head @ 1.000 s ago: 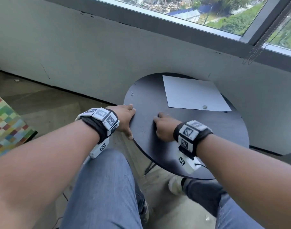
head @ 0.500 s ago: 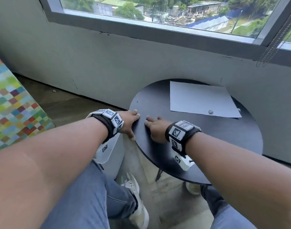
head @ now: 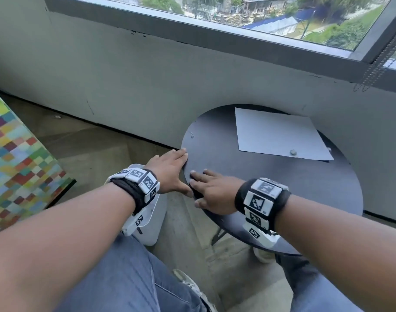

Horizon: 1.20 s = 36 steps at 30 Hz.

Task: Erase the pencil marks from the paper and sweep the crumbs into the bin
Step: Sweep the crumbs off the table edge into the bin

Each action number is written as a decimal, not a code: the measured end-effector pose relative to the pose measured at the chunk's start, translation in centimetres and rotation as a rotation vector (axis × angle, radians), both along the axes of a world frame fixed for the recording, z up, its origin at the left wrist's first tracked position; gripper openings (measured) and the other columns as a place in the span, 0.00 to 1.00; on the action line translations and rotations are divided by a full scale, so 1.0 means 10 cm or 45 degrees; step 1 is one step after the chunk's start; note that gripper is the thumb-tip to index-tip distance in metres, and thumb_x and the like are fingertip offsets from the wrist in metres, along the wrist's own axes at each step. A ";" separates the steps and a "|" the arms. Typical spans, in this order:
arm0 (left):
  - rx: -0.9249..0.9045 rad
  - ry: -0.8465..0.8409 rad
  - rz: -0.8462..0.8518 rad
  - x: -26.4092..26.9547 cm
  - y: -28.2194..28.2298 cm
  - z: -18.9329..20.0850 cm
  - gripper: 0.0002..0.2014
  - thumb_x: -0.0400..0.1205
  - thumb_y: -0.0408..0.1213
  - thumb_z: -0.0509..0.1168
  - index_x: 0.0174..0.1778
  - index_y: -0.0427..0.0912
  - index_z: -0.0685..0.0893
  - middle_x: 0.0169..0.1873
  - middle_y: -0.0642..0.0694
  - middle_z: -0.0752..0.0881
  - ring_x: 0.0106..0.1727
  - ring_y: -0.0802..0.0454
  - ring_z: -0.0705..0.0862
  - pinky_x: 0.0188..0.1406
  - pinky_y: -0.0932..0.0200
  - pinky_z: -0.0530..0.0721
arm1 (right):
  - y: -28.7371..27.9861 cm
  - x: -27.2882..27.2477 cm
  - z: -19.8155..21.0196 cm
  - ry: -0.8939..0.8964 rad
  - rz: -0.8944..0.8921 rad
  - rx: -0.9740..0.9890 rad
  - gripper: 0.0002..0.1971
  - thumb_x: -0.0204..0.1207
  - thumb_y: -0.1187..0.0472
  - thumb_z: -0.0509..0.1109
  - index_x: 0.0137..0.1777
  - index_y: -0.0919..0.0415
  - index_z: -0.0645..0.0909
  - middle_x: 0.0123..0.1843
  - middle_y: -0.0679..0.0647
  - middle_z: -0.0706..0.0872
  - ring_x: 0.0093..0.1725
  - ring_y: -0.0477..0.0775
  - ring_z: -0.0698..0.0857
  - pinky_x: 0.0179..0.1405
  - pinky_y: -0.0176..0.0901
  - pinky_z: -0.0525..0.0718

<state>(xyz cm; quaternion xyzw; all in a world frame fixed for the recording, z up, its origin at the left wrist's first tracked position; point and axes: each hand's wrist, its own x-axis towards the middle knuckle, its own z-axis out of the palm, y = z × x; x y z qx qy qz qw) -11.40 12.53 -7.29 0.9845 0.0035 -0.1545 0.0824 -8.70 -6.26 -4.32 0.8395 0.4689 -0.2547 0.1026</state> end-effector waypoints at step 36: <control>-0.185 0.092 -0.387 -0.04 -0.19 0.08 0.46 0.75 0.79 0.46 0.83 0.55 0.74 0.89 0.53 0.60 0.90 0.56 0.53 0.86 0.58 0.52 | -0.37 0.87 0.32 -0.058 -0.321 0.404 0.21 0.84 0.61 0.61 0.74 0.51 0.81 0.72 0.51 0.84 0.70 0.54 0.80 0.72 0.42 0.73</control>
